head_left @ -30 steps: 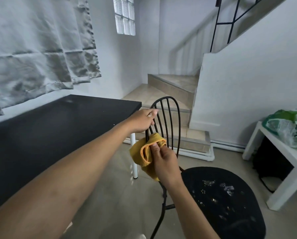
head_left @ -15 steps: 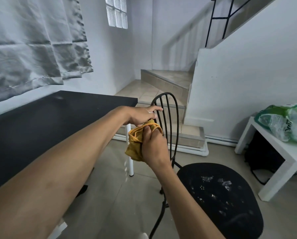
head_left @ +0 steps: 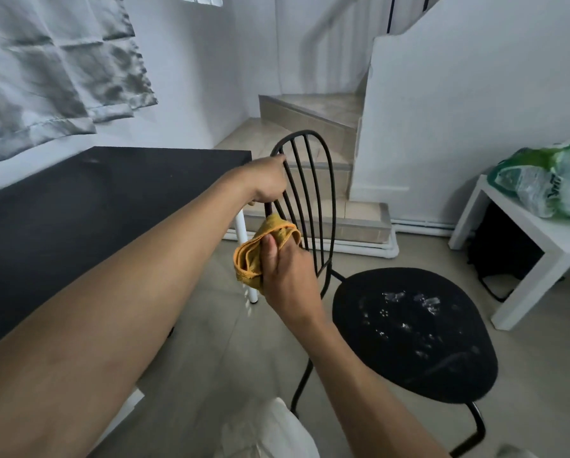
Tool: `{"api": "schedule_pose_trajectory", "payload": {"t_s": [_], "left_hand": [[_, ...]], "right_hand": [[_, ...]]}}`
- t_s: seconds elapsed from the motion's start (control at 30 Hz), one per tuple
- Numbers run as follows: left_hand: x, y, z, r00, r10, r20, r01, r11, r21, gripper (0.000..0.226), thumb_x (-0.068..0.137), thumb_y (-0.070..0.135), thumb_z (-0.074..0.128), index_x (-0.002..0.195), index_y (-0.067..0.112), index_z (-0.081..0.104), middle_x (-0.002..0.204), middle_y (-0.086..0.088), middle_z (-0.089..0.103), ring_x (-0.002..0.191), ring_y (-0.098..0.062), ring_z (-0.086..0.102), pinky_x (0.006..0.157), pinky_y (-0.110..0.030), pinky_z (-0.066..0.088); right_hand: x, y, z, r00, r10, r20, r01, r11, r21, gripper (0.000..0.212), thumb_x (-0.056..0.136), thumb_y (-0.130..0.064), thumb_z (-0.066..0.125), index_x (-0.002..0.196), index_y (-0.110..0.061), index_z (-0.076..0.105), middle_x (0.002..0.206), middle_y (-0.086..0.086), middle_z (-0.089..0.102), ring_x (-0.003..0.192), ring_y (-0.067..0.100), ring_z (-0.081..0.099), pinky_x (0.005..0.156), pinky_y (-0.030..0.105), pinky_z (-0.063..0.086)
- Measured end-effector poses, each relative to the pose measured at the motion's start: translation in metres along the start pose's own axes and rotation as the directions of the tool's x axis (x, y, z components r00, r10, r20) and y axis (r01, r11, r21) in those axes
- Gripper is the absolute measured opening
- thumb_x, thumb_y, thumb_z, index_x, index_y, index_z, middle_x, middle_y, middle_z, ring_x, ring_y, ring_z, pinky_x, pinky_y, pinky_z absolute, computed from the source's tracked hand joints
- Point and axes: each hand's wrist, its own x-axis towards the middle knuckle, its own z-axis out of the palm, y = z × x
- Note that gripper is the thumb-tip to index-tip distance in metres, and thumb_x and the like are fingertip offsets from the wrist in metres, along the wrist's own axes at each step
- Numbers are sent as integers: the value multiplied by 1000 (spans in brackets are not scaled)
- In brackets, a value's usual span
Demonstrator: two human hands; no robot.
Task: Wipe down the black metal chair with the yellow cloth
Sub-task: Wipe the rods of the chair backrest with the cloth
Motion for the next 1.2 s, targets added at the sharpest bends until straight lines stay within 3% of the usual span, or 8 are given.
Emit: {"api": "schedule_pose_trajectory", "payload": {"t_s": [0.1,0.17,0.33,0.47,0.57,0.93,1.07,1.2], "left_hand": [[-2,1,11,996,-47,-71,52,997,63,69,91,-4,36,154,11,14,153,-16,32,126,-34,47,97,-36,45],[0,0,16,988,-88,-129,97,993,60,72,87,0,40,153,16,17,151,-16,33,128,-38,45,102,-45,44],[-5,6,30,969,-34,-244,105,952,287,55,87,12,54,139,10,36,135,-18,37,112,-36,51,80,-40,44],[-12,15,49,947,32,-321,174,787,591,64,83,15,62,140,1,36,129,-27,37,98,-33,53,70,-35,44],[-16,17,51,939,69,-337,199,690,696,53,89,20,53,136,1,39,124,-29,41,80,-29,57,59,-34,44],[-24,20,49,938,85,-335,215,617,757,61,85,17,52,141,2,34,123,-30,42,65,-25,44,44,-31,30],[-24,20,50,935,61,-349,230,645,729,60,83,17,56,139,3,37,124,-30,42,66,-24,45,49,-32,33],[-24,22,48,934,45,-356,238,665,708,57,83,13,55,136,3,39,125,-29,42,67,-24,49,51,-32,35]], "right_hand": [[-10,18,3,996,-86,9,86,996,21,36,102,-41,27,89,-15,48,66,3,57,53,15,54,49,35,46],[-16,32,7,993,-111,27,111,994,12,42,100,-46,23,85,-14,46,65,5,56,52,17,53,50,41,47],[-36,63,12,984,-178,30,178,984,19,57,99,-52,13,85,-12,51,68,-1,56,53,11,51,47,29,46],[-48,89,14,976,-215,17,215,977,19,44,100,-51,14,88,-22,45,70,-4,48,54,8,42,49,20,34],[-60,114,19,982,-183,39,181,982,51,55,99,-55,13,89,-16,51,74,-1,51,57,10,47,54,11,36],[-99,187,39,976,115,184,-137,984,113,59,95,-60,13,95,-17,54,79,-15,50,70,-2,53,65,6,39],[-109,211,44,898,290,329,-307,952,-1,21,101,-24,39,103,-18,58,87,-3,63,75,6,61,71,21,52],[-108,208,36,888,301,348,-300,952,-60,17,98,-12,47,109,-16,60,91,-10,57,77,-4,55,73,6,44]]}}
